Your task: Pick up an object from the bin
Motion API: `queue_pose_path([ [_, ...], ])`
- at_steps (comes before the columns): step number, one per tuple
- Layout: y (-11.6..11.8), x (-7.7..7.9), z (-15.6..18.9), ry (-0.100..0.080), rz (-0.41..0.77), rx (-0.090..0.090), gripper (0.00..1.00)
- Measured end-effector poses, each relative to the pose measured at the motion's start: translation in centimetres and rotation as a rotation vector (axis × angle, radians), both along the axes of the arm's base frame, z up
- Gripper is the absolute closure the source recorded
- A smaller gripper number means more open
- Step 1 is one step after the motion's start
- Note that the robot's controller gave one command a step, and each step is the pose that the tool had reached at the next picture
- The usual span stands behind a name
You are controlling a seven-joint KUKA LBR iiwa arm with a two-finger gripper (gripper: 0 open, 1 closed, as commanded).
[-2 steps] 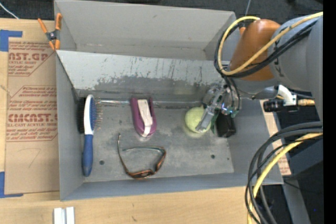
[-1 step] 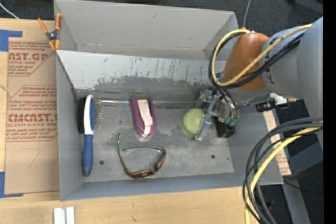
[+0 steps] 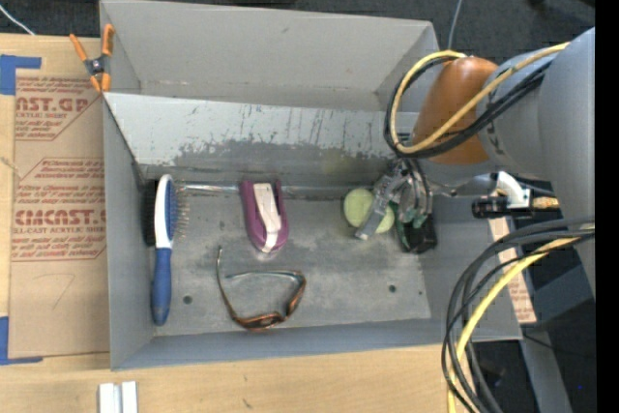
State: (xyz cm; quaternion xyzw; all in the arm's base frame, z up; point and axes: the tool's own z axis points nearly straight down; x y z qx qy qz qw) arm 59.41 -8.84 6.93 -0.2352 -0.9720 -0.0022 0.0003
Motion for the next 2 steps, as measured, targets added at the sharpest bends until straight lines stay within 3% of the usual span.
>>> queue_pose_path([
  [2,0.02,-0.21,0.76,0.007,0.000,0.000,1.00],
])
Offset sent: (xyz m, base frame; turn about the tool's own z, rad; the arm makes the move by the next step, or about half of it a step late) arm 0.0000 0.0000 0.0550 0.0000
